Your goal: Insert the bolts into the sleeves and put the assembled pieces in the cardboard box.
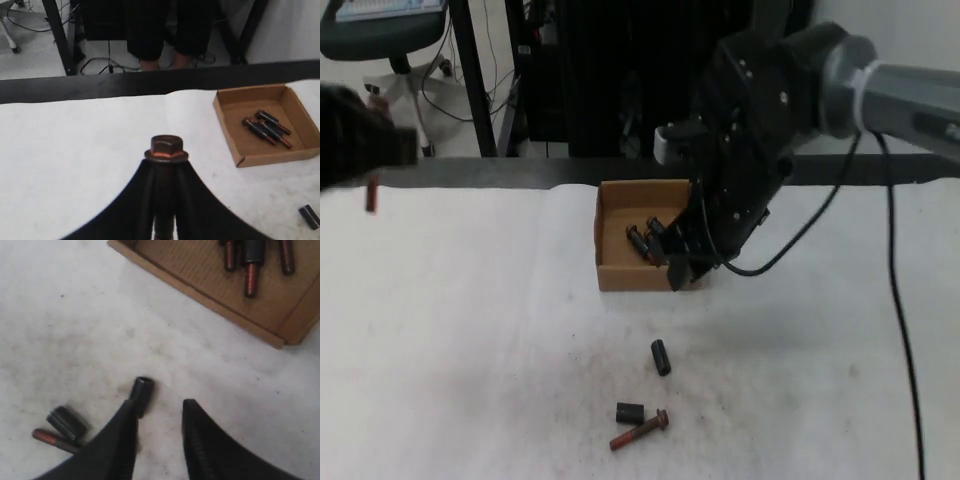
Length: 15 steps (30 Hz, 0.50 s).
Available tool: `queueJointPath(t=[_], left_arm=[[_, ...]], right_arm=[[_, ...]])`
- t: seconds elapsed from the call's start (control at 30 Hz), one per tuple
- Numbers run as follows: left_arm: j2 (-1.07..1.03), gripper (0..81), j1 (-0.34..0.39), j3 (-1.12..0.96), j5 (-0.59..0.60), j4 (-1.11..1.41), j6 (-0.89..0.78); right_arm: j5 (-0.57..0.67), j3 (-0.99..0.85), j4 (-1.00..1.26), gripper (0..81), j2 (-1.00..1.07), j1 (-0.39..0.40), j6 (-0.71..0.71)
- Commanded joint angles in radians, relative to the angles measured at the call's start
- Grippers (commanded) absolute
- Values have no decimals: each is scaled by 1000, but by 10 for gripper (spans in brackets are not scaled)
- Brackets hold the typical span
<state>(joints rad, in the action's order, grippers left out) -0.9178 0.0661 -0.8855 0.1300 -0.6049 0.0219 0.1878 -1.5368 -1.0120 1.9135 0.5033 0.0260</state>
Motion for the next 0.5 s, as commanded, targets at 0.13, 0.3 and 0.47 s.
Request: queueJointPath(t=[0.13,0.3,0.47], left_arm=[[21,4,-3,182,76,185,-120],[21,4,-3,192,73,184,-120],[21,4,-3,192,73,184,-120]], right_arm=[[-65,-28,-110,297,65,23,5],[-86,-28,-84,281,100,70,-44],[-86,-28,-25,281,125,128,-95]])
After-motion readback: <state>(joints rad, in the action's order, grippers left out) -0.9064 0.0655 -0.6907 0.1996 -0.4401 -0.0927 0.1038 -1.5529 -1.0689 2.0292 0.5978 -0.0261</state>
